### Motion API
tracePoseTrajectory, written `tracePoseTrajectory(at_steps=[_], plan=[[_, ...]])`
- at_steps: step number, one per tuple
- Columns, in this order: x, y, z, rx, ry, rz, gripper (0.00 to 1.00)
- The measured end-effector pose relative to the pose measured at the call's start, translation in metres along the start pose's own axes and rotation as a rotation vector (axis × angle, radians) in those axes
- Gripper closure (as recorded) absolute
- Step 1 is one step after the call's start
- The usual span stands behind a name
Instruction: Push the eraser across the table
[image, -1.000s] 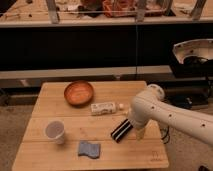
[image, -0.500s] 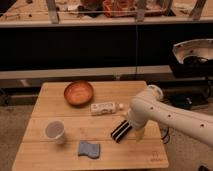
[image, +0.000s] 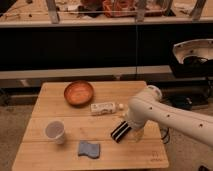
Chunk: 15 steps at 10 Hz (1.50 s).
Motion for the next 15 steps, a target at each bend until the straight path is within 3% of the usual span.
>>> tracePoseTrajectory(at_steps=[4,8,13,15], plan=[[-0.005,0.000,0.002,-0.005,-0.009,-0.020,0.21],[-0.013,-0.001,0.003,-0.010,-0.021,-0.048,0.35],[-0.018,0.002,0.004,-0.015,-0.047,-0.065,0.84],[-0.021,0.004,0.006,-0.014,-0.060,-0.068,0.95]])
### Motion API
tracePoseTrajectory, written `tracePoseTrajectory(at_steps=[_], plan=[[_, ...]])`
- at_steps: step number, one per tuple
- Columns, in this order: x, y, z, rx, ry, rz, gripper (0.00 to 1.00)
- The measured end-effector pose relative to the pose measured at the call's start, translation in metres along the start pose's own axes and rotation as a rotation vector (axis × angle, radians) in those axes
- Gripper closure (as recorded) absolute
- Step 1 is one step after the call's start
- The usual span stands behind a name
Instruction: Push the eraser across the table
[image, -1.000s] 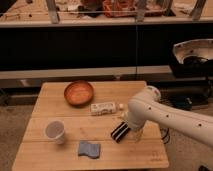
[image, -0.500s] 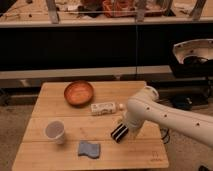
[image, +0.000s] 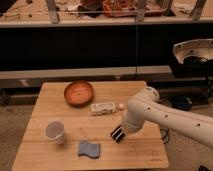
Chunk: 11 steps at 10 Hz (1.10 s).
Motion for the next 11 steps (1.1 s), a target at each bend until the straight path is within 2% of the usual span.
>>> tracePoseTrajectory(at_steps=[3,5,7,11], plan=[[0.009,0.024,0.013,0.004,-0.024,0.024,0.95],[0.006,0.023,0.015,0.005,-0.035,0.023,0.95],[0.013,0.032,0.023,0.007,-0.065,0.040,0.95],[0.019,0.036,0.033,0.010,-0.097,0.061,0.95]])
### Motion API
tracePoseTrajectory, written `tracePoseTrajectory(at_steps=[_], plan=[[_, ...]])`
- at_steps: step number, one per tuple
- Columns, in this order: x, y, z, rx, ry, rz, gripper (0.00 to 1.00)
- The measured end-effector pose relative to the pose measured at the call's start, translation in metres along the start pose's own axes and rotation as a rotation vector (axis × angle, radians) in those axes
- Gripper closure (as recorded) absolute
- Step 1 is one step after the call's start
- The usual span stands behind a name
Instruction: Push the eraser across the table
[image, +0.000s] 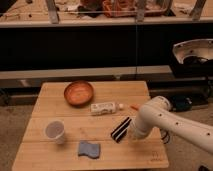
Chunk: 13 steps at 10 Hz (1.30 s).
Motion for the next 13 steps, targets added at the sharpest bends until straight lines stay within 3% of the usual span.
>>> tracePoseTrajectory(at_steps=[5,13], plan=[[0.012,-0.008,0.014,-0.002,-0.013,0.008,0.95],[0.016,-0.033,0.025,-0.020,0.005,-0.001,0.95]])
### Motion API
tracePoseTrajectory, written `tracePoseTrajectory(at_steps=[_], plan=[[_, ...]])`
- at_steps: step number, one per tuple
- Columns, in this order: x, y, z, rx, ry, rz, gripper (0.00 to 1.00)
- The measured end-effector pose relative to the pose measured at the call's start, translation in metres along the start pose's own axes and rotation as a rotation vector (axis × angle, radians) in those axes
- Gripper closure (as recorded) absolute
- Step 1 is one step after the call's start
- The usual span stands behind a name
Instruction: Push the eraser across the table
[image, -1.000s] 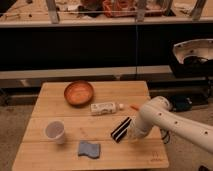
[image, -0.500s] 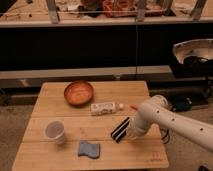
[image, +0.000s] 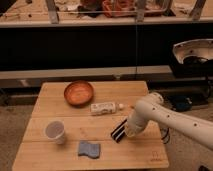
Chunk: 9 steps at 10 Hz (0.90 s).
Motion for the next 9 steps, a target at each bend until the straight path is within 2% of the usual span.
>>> tracePoseTrajectory(at_steps=[7,9], plan=[[-0.005,-0.015,0.001,-0.009,0.016,0.002,0.95],[-0.014,-0.014,0.003,-0.015,0.021,0.004,0.95]])
